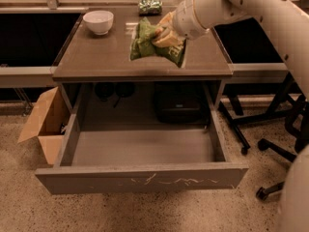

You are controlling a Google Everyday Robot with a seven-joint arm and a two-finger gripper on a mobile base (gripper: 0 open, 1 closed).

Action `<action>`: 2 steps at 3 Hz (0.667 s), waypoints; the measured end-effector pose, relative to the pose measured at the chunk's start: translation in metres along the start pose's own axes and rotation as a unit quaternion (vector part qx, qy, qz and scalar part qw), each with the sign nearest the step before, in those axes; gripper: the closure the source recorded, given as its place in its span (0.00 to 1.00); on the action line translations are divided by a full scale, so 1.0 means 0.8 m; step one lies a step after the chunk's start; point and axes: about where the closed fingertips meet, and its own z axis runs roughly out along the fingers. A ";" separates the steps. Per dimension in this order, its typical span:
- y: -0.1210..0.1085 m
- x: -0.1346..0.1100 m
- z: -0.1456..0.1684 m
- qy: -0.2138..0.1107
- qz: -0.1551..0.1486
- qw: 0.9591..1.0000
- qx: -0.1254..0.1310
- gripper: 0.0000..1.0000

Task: Pick green jalapeno chip bag from top drawer and place on counter

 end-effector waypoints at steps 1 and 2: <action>-0.039 0.025 0.018 -0.023 0.031 0.999 0.004 0.85; -0.063 0.045 0.031 -0.043 0.054 0.998 0.007 0.62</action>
Offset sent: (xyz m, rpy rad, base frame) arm 0.1093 -0.0267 -0.0048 0.1916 0.0905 -0.0447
